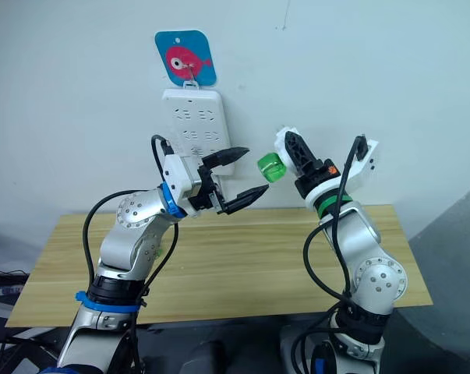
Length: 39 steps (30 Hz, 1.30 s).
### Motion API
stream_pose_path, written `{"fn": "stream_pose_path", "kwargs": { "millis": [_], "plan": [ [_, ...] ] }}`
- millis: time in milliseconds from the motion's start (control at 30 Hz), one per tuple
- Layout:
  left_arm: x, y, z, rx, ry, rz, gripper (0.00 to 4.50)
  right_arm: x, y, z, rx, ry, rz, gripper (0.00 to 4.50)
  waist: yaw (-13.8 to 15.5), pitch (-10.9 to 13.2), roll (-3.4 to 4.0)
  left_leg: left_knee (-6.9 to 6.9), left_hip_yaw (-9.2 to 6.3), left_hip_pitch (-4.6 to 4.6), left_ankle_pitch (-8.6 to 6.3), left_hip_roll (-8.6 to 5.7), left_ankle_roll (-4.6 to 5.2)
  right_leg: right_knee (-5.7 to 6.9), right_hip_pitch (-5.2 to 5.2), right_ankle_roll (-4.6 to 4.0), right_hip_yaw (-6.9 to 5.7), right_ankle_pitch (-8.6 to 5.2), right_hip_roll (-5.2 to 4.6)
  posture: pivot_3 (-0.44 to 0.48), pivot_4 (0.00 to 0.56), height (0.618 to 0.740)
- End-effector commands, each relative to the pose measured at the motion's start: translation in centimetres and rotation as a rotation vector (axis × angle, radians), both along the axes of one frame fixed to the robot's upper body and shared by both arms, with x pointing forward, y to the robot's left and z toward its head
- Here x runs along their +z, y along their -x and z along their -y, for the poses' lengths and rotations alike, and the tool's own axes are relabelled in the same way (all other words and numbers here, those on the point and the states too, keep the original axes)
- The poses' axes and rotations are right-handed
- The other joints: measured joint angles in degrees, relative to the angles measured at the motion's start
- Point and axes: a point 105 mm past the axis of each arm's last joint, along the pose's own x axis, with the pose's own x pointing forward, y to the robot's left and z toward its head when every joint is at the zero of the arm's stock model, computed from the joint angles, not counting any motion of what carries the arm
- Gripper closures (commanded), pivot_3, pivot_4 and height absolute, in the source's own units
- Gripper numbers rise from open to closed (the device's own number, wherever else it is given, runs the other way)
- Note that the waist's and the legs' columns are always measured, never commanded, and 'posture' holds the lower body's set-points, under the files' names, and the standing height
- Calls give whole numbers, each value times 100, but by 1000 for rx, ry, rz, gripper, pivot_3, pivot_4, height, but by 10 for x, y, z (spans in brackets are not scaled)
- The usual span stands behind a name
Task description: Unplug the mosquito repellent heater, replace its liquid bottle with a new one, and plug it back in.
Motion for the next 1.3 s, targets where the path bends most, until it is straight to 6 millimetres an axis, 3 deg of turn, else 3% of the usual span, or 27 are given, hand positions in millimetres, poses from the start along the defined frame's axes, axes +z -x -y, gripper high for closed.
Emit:
{"fn": "stream_pose_path", "kwargs": {
  "millis": [33, 333, 700, 933, 1200, 1300],
  "plan": [
    [12, 1, 6, -17, 31, 45, 0, 19, 11, -8, 42, -22, 76, 1555, -18, 0, 0, 0, 0, 0, 0, 0, 0, -1, 1, 1, 0, 0, 0, -193, 165, 704],
    [26, -1, 2, -1, 72, 101, 0, 18, 11, -6, 36, -12, 72, 1555, -30, 0, 0, 1, -1, -1, 0, -2, 0, -1, 1, 1, 1, -1, 0, -194, 160, 704],
    [22, 4, 8, -41, 68, 76, 0, 16, 10, -6, 42, -13, 64, 1555, -29, 0, 0, 2, -2, -2, 0, -2, 0, -1, 1, 1, 1, -1, 0, -191, 155, 704],
    [28, 2, 7, -38, 84, 88, 2217, 14, 10, -6, 43, -5, 56, 1555, -29, 0, 0, 2, -1, -2, 0, -2, 0, -2, 1, 2, 2, -1, 0, -191, 157, 704],
    [22, 3, 7, -41, 68, 73, 2249, 14, 13, -7, 66, -13, 61, 1555, -29, 0, 0, 2, -1, -2, 0, -2, 0, -2, 1, 2, 2, -1, 0, -193, 157, 704],
    [23, 4, 2, -46, 47, 81, 2249, 12, 14, 3, 63, -12, 60, 481, -29, 0, 0, 2, -1, -2, 0, -2, 0, -2, 1, 2, 2, -1, 0, -194, 159, 704]
  ]
}}
